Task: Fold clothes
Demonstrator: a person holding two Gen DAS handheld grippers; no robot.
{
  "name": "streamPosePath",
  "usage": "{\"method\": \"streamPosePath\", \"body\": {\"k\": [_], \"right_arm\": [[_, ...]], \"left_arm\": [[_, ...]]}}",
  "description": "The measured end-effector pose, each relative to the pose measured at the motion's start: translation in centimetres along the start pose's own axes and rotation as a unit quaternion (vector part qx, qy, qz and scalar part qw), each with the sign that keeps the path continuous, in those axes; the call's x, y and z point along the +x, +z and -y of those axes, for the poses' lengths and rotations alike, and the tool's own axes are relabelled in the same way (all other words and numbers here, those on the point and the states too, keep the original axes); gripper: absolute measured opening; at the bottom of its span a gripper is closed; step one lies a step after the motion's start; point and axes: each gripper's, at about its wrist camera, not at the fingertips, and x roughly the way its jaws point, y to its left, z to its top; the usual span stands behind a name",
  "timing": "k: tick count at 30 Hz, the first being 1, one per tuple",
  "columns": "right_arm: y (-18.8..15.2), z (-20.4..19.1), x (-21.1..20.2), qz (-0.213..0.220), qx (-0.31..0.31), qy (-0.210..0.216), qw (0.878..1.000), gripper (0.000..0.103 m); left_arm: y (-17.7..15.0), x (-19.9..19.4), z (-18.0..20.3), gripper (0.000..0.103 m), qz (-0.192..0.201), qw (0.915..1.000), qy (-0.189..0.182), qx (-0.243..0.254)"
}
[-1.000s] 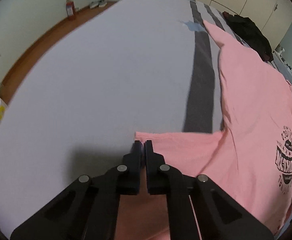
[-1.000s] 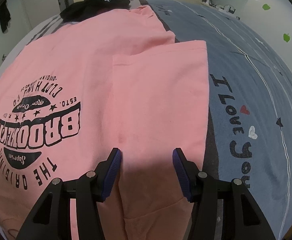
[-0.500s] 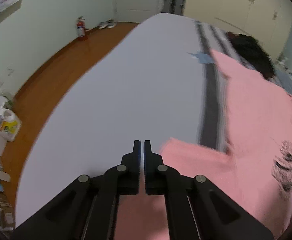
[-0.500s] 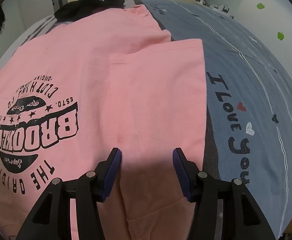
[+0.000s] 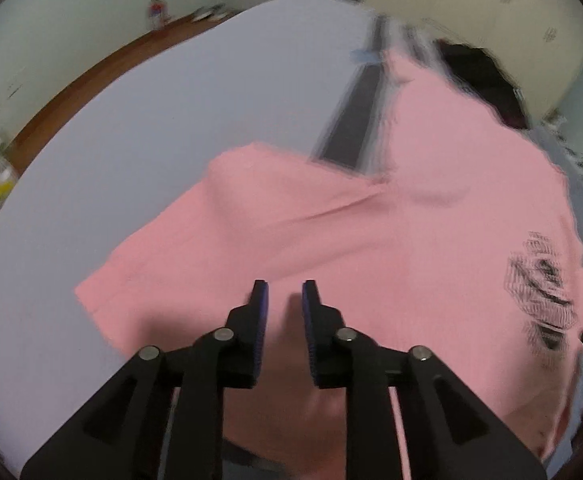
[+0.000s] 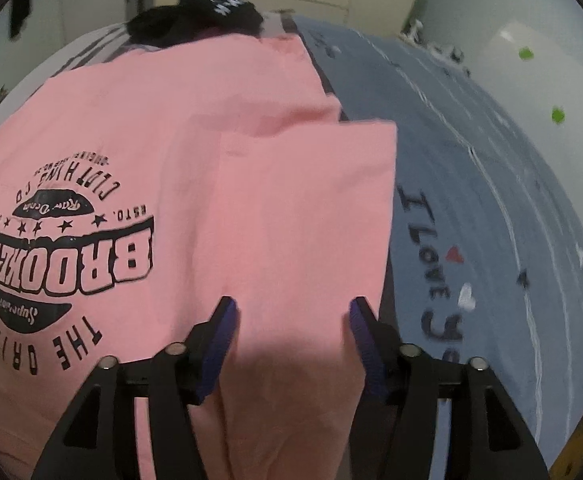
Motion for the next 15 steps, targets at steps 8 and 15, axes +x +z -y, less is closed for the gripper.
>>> {"method": "streamPosePath", "body": {"k": [8, 15], "right_arm": [[3.6, -0.9, 3.5, 0.018, -0.015, 0.003, 1.000, 0.060], [4.8, -1.1, 4.2, 0.032, -0.034, 0.021, 0.999, 0.060]], "left_arm": [[0.5, 0.4, 7.5, 0.020, 0.001, 0.9966, -0.063, 0.053], [-2.1, -0.8, 8.1, 0.020, -0.007, 0.9972, -0.067, 0.034]]}}
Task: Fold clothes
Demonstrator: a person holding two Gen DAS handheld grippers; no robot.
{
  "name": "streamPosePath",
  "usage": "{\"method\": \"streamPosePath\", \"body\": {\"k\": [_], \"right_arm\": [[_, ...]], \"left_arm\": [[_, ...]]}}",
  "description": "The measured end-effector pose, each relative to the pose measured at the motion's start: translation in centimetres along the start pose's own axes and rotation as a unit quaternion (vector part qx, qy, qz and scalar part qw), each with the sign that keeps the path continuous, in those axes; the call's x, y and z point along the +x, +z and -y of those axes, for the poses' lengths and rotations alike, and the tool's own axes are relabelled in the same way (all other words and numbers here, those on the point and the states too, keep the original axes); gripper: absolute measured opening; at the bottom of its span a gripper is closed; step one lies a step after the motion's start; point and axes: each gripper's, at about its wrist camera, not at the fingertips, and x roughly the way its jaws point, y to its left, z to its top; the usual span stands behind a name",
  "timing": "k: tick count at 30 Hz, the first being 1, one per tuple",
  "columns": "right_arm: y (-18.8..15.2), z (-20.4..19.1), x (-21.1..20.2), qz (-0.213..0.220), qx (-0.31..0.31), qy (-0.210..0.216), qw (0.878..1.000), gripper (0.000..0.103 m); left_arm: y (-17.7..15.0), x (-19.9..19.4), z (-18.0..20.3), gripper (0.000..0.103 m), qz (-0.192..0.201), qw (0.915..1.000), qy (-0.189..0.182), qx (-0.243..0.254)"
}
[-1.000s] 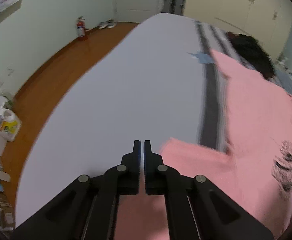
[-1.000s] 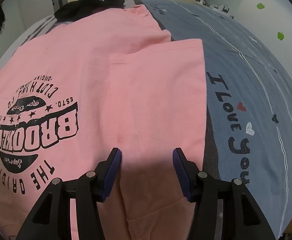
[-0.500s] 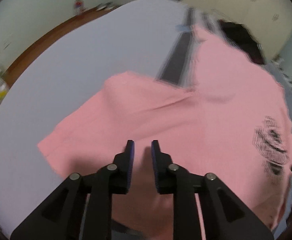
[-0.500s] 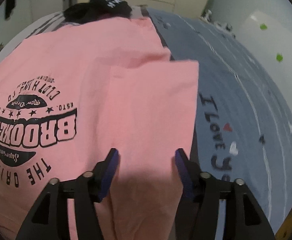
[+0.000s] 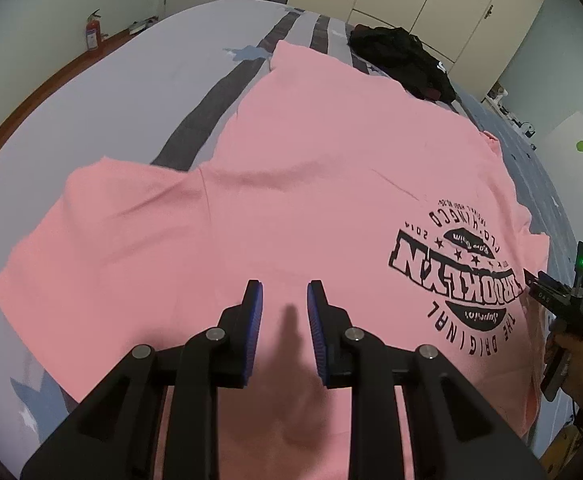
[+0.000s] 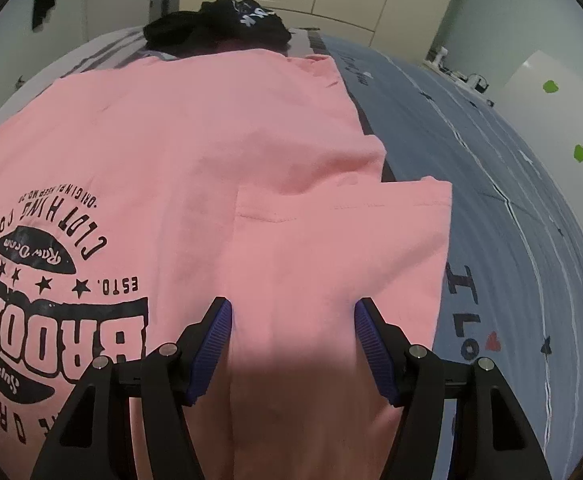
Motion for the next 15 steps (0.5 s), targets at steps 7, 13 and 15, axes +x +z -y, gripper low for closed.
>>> {"method": "streamPosePath", "body": {"k": [7, 13, 15], "right_arm": [[-0.3, 1.2, 0.4, 0.006, -0.014, -0.006, 1.000, 0.022], [-1.4, 6.8, -3.4, 0.012, 0.066, 0.011, 0.998, 0.004], [-3.3, 10.9, -5.4, 0.010, 0.115, -0.003, 0.993, 0.004]], "left_arm": [[-1.8, -1.3, 0.5, 0.020, -0.004, 0.9997, 0.023, -0.002], [-1.6, -2.2, 0.8, 0.020, 0.004, 0.9994, 0.032, -0.013], [-1.6, -2.4, 0.9, 0.020, 0.004, 0.9993, 0.035, -0.013]]}}
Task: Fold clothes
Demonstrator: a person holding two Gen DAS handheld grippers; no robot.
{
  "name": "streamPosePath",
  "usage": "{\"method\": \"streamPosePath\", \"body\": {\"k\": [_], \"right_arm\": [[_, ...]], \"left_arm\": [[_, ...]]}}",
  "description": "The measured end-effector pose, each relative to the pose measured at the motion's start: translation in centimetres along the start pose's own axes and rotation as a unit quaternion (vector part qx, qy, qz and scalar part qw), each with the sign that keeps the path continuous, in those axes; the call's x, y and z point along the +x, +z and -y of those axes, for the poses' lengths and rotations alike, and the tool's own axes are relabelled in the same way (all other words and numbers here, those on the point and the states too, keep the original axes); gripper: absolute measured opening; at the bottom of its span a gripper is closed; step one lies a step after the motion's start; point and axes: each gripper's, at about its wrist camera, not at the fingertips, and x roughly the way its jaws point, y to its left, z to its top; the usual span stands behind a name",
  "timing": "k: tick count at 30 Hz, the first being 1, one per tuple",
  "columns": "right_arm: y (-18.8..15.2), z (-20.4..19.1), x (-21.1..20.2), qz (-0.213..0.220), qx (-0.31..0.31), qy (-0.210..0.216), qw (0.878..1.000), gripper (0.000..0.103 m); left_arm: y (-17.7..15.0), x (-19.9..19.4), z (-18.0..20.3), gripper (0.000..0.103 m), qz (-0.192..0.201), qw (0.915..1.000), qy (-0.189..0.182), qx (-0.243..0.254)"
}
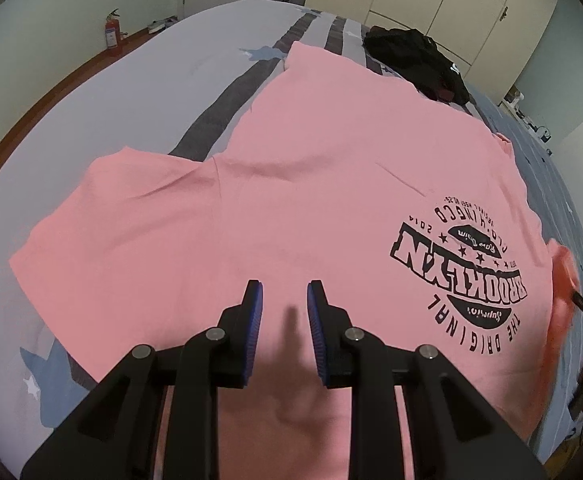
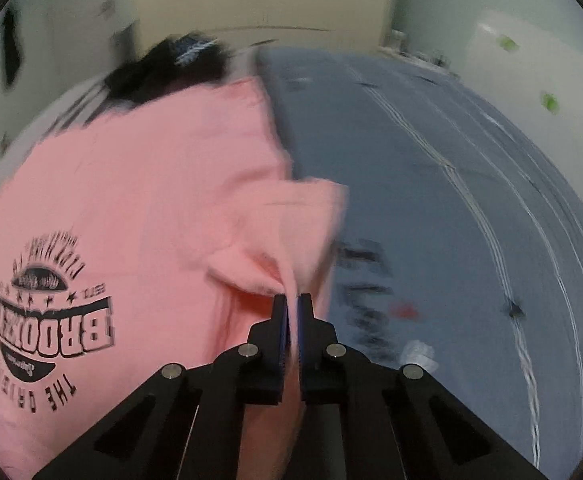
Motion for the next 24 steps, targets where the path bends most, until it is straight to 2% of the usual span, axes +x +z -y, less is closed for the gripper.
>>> {"method": "streamPosePath", "body": {"k": [2, 4, 6, 8, 10, 11, 12, 13, 15, 18, 23, 24], "right_arm": [[-1.1, 4.6, -1.5, -0.006, 0.044, -0.028, 0.999, 0.004], [-3.3, 9.0, -1.8, -0.030, 0.075, -0.058, 0.995, 0.006], [-5.6, 13.9, -1.2, -0.063, 0.094, -0.126, 0.986, 0.007], [-7.0, 17.6, -0.8, -0.087, 0.126, -0.148, 0.977, 0.008], [-7.8, 20.3, -1.1, -0.095, 0.154, -0.147, 0.972, 0.009], [-7.7, 20.6, -1.1, -0.093, 0.155, -0.141, 0.973, 0.009], [-7.6, 20.6, -1.3, -0.090, 0.150, -0.133, 0.975, 0.016], [-7.2, 20.2, -1.2, -0.086, 0.146, -0.122, 0.978, 0.031], [-6.6, 18.7, -0.8, -0.075, 0.141, -0.081, 0.984, 0.052], [-6.2, 15.9, 0.6, -0.083, 0.124, -0.045, 0.988, 0.053], [-5.5, 14.6, 4.0, -0.109, 0.124, -0.072, 0.984, 0.054], [-5.3, 14.9, 4.6, -0.111, 0.135, -0.073, 0.982, 0.058]], "left_arm": [[0.0, 0.0, 0.0, 0.020, -0.002, 1.0000, 0.006, 0.001], [0.0, 0.0, -0.1, 0.020, -0.007, 0.9999, 0.012, -0.001], [0.0, 0.0, -0.1, 0.020, -0.010, 0.9998, 0.014, -0.003], [0.0, 0.1, 0.0, 0.020, -0.012, 0.9998, 0.018, 0.002], [0.0, 0.3, 0.2, 0.020, -0.014, 0.9997, 0.019, 0.007], [0.0, 0.4, 0.4, 0.020, -0.015, 0.9997, 0.020, 0.009], [0.0, 0.6, 0.5, 0.020, -0.018, 0.9996, 0.020, 0.008], [-0.1, 0.7, 0.6, 0.020, -0.020, 0.9996, 0.020, 0.007], [-0.2, 1.0, 0.9, 0.020, -0.023, 0.9996, 0.018, 0.003], [-0.5, 1.2, 1.8, 0.020, -0.026, 0.9995, 0.018, 0.008], [-0.9, 1.7, 2.4, 0.020, -0.030, 0.9992, 0.022, 0.015], [-1.0, 1.8, 2.3, 0.020, -0.030, 0.9992, 0.024, 0.013]]}}
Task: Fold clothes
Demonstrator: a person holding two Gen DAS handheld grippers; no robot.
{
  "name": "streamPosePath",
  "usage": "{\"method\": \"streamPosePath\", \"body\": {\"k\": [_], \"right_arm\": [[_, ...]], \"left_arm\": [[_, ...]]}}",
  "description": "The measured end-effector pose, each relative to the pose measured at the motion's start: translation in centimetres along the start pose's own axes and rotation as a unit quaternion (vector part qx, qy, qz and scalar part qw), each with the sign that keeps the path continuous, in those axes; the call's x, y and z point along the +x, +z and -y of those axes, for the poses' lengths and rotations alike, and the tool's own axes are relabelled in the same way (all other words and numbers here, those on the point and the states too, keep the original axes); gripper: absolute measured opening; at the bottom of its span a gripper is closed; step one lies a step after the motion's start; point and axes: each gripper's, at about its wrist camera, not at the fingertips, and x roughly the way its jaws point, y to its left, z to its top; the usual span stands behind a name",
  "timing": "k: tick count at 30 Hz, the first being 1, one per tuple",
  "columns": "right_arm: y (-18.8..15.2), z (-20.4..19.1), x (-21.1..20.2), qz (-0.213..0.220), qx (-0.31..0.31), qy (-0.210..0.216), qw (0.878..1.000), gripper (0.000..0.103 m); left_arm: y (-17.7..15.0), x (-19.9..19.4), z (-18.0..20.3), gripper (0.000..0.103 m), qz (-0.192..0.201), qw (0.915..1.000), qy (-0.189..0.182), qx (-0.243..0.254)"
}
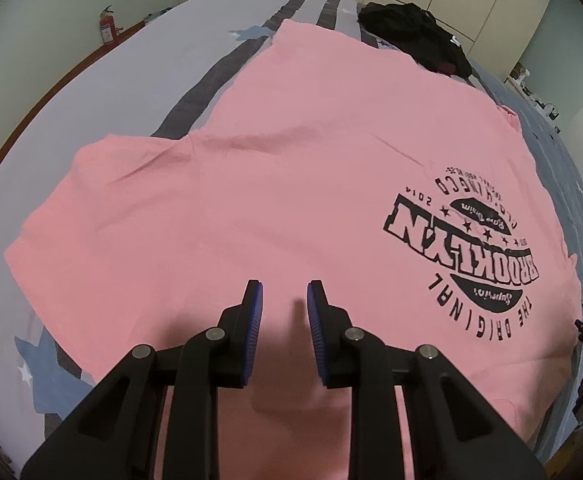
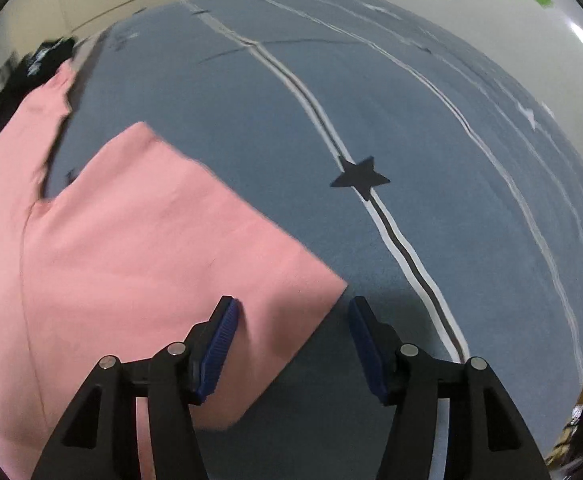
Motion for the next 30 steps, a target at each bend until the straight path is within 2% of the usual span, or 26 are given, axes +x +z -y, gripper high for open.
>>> {"method": "streamPosePath", "body": {"k": [2, 3, 4, 5, 6, 7, 10, 13, 14, 16, 20, 23, 26, 30], "right_arm": [[0.8, 0.5, 0.4, 0.001, 0.019, -0.007, 1.000, 0.061], [1.0, 0.5, 0.5, 0.003, 0.017, 0.001, 1.000, 0.058], [1.2, 0.6, 0.6, 0.004, 0.016, 0.008, 1.000, 0.037], [1.4, 0.1, 0.7, 0.004, -0.001, 0.010, 1.000, 0.026], [1.7, -0.3, 0.8, 0.004, -0.019, 0.012, 1.000, 0.010], [1.9, -0.8, 0.9, 0.004, -0.036, 0.014, 0.999, 0.006], [3.1, -1.4, 1.2, 0.010, -0.061, -0.022, 0.998, 0.006], [4.6, 0.5, 2.0, 0.007, -0.008, -0.064, 0.998, 0.004], [5.0, 1.8, 2.0, 0.007, 0.020, -0.052, 0.998, 0.004], [5.7, 2.0, 1.1, 0.022, 0.016, -0.022, 0.999, 0.005], [6.6, -3.0, -1.8, 0.062, -0.076, 0.055, 0.994, 0.006], [7.2, -6.7, -2.1, 0.068, -0.117, 0.107, 0.985, 0.006], [7.7, -9.7, -0.4, 0.060, -0.139, 0.123, 0.981, 0.006], [8.3, -11.3, 2.2, 0.048, -0.148, 0.115, 0.981, 0.006]], "left_arm": [[-0.1, 0.1, -0.1, 0.020, 0.000, 1.0000, 0.003, -0.005], [-0.2, 0.2, -0.2, 0.020, -0.001, 1.0000, 0.004, -0.006], [-0.3, 0.2, -0.2, 0.020, -0.001, 1.0000, 0.005, -0.007], [-0.3, 0.3, -0.2, 0.020, -0.002, 0.9999, 0.007, -0.007], [-0.4, 0.3, -0.1, 0.020, -0.002, 0.9999, 0.009, -0.007], [-0.4, 0.3, -0.1, 0.020, -0.001, 0.9999, 0.011, -0.006], [-0.3, 0.2, 0.0, 0.020, 0.003, 0.9999, 0.016, -0.005], [0.1, -0.1, 0.1, 0.020, 0.009, 0.9998, 0.016, -0.008], [0.2, -0.1, 0.2, 0.020, 0.010, 0.9998, 0.015, -0.005], [0.4, -0.3, 0.5, 0.020, 0.013, 0.9998, 0.015, 0.003], [0.4, 0.0, 1.2, 0.020, 0.014, 0.9998, 0.011, 0.008], [0.2, 0.3, 1.8, 0.020, 0.012, 0.9999, 0.006, 0.008], [0.2, 0.5, 2.7, 0.020, 0.012, 0.9998, 0.000, 0.017], [0.5, 0.8, 3.2, 0.020, 0.012, 0.9995, 0.002, 0.029]]}}
